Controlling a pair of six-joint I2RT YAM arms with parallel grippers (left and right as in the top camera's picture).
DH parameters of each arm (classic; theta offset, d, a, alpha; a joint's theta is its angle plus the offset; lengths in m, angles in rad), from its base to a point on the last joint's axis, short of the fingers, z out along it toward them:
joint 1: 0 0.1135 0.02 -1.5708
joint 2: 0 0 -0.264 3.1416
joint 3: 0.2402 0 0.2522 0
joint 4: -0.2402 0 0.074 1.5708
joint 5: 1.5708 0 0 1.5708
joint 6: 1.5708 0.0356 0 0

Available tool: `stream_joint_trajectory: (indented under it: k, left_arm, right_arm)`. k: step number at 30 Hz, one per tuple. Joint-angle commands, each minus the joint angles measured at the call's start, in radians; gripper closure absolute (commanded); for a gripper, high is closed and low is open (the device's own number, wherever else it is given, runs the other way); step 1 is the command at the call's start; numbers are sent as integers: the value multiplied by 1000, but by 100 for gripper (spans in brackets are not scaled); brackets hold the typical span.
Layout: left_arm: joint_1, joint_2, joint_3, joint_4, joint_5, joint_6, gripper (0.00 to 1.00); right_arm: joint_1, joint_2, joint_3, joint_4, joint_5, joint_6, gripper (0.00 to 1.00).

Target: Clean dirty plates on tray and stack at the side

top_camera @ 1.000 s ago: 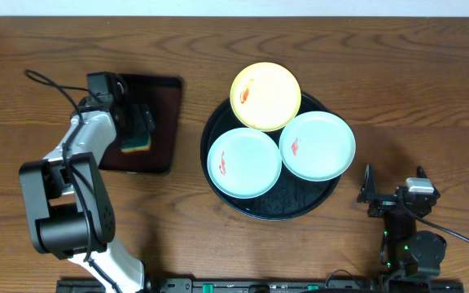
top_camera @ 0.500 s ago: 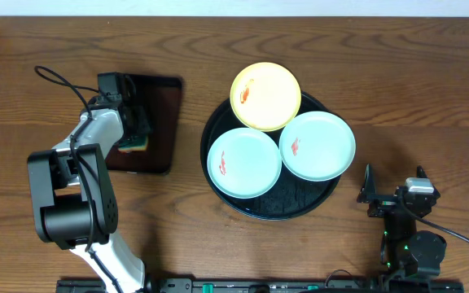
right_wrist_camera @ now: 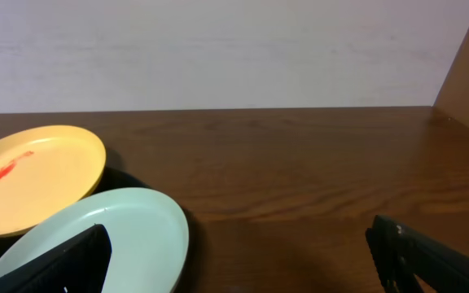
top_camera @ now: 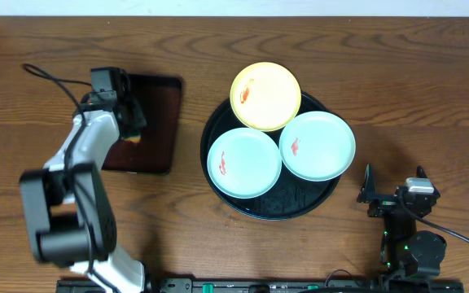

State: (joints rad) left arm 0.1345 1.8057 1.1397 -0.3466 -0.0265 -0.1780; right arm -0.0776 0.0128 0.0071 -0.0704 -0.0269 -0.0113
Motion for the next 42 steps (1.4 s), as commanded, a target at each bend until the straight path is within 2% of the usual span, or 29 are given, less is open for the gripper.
stream_joint_trajectory:
  k: [1, 5, 10, 15, 23, 28, 35, 39, 42]
  left_arm:
    - [-12, -158, 10, -3, 69, -49, 92]
    - [-35, -228, 10, -2, 97, -49, 92]
    - [-37, -223, 10, 9, 82, -49, 93]
    - [-37, -187, 10, 20, 10, -49, 93]
    - [-37, -38, 10, 40, 7, -50, 93]
    - [-37, -27, 10, 58, 7, -50, 93]
    - [-37, -120, 10, 56, 22, -57, 92]
    - [-37, -225, 10, 55, 23, -61, 93]
    - [-37, -319, 10, 55, 29, -108, 93]
  right_arm:
    - [-10, -4, -2, -4, 0, -1, 1]
    - [-11, -4, -2, -4, 0, -1, 1]
    - [-10, -4, -2, -4, 0, -1, 1]
    - [-11, -4, -2, -4, 0, -1, 1]
    - [-11, -2, -2, -3, 0, -1, 1]
    - [-10, -2, -2, -3, 0, -1, 1]
    - [-10, -2, -2, -3, 0, -1, 1]
    - [-10, -2, -2, -3, 0, -1, 1]
    - [-10, -2, -2, -3, 0, -1, 1]
